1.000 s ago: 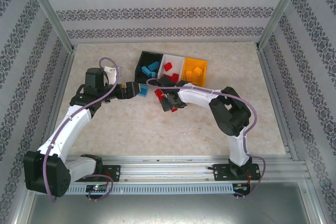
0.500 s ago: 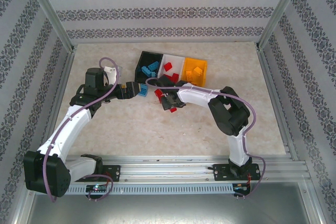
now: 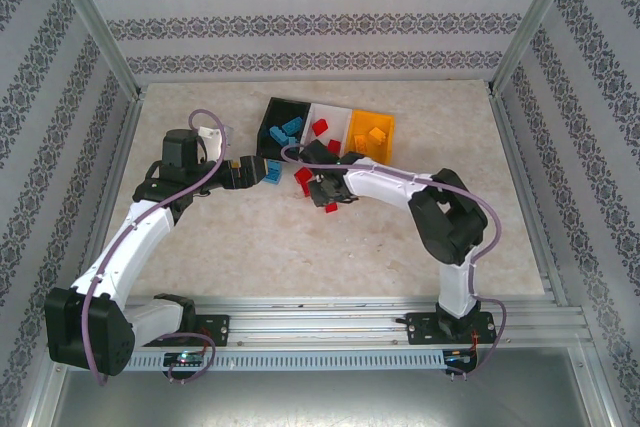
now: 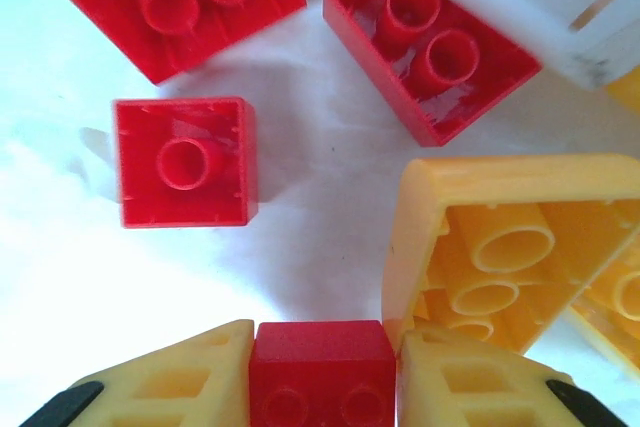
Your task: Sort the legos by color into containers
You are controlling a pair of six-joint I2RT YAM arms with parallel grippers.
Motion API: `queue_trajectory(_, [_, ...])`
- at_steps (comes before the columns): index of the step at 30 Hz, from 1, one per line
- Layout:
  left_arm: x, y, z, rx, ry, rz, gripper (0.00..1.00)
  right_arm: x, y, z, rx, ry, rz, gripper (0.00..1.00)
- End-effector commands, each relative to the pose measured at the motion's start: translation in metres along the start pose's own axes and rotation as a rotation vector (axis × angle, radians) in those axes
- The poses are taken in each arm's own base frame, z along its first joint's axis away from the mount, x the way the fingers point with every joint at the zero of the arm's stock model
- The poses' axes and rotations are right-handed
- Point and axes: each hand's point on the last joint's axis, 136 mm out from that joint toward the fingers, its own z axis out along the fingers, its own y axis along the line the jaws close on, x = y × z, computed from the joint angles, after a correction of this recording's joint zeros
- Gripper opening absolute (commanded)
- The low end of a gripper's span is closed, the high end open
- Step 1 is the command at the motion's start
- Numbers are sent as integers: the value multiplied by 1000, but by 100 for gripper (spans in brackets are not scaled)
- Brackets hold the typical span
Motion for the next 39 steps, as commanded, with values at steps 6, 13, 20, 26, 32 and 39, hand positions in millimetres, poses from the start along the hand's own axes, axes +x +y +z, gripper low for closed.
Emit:
queue_trajectory(6, [-9, -9, -1, 30, -29, 27, 100, -58, -5, -44, -14, -119, -7, 36])
queue_trajectory(13, [-7, -7, 1, 23, -24, 30, 100, -117, -22, -54, 0, -187, 10, 36])
queue_trajectory(20, [-6, -6, 3, 25, -14, 22, 100, -148, -38, -46, -5, -203, 53, 36])
queue_trajectory(26, [-5, -7, 6, 37, -3, 17, 100, -166, -51, -27, 9, -212, 58, 43])
queue_trajectory(32, [8, -15, 17, 70, 72, 23, 100, -182, -69, -35, 41, -197, 53, 57])
queue_trajectory(39, [22, -25, 24, 85, 139, 57, 100, -106, -76, -51, -14, -165, 171, 64])
